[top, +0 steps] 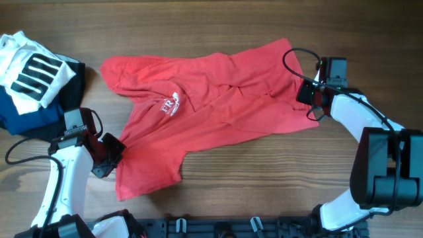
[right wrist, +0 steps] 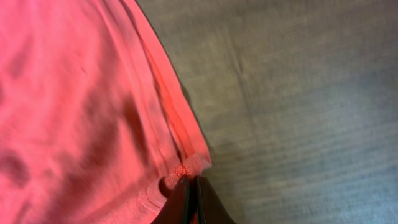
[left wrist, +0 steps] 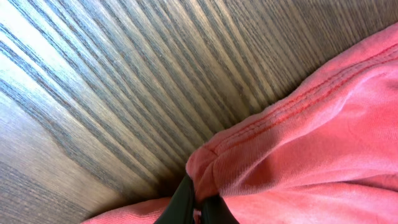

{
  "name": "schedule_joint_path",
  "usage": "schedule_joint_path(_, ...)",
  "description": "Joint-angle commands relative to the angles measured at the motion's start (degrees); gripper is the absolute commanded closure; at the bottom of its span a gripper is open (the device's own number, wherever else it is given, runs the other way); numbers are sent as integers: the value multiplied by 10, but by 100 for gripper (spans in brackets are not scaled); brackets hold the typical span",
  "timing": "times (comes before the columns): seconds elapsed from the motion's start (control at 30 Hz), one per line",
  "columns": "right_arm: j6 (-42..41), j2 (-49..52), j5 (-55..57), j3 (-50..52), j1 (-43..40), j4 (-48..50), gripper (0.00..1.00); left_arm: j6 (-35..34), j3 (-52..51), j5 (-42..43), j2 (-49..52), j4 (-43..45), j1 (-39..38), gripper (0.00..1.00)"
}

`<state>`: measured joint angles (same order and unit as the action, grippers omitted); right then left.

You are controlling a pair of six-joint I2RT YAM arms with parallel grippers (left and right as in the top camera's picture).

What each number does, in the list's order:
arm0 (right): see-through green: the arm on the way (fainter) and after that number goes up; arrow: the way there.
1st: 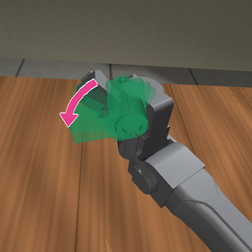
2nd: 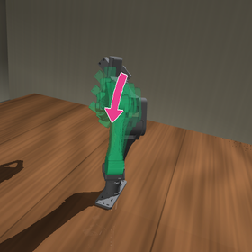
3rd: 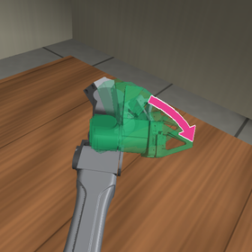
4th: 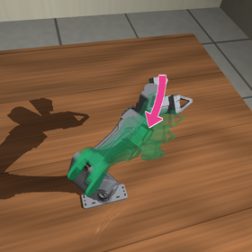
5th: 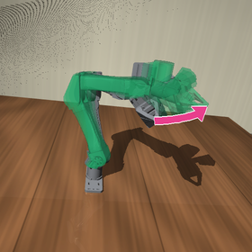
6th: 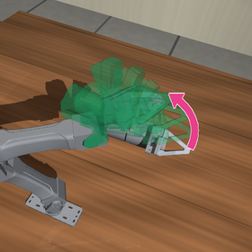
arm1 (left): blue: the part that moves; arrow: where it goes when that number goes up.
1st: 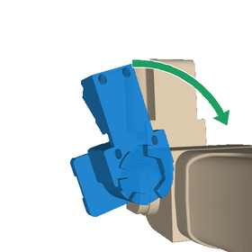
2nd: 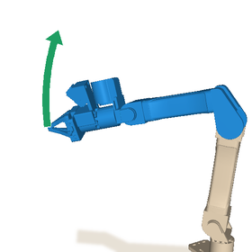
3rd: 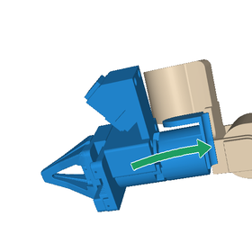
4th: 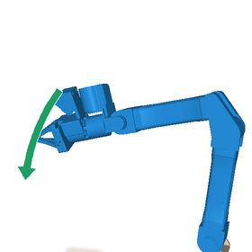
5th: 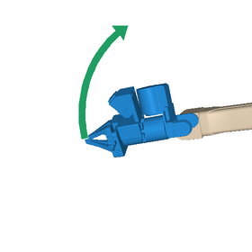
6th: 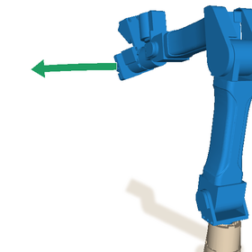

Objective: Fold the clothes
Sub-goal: 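Grasp the shirt's right hem corner with the right gripper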

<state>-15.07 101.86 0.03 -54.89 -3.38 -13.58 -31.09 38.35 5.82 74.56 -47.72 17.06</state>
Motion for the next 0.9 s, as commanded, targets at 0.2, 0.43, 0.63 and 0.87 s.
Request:
schedule_joint_path(0.2,-31,2,-18,-71,0,53,96,9,-3,-10,-6,2,5,96)
schedule_joint_path(0.43,-33,2,-52,-71,0,77,96,9,-3,-10,-6,2,5,96)
schedule_joint_path(0.63,-30,-32,-73,-71,0,-65,96,9,-3,-10,-6,1,5,96)
schedule_joint_path(0.87,-33,-207,-71,-71,0,-275,96,9,-3,-10,-6,1,5,96)
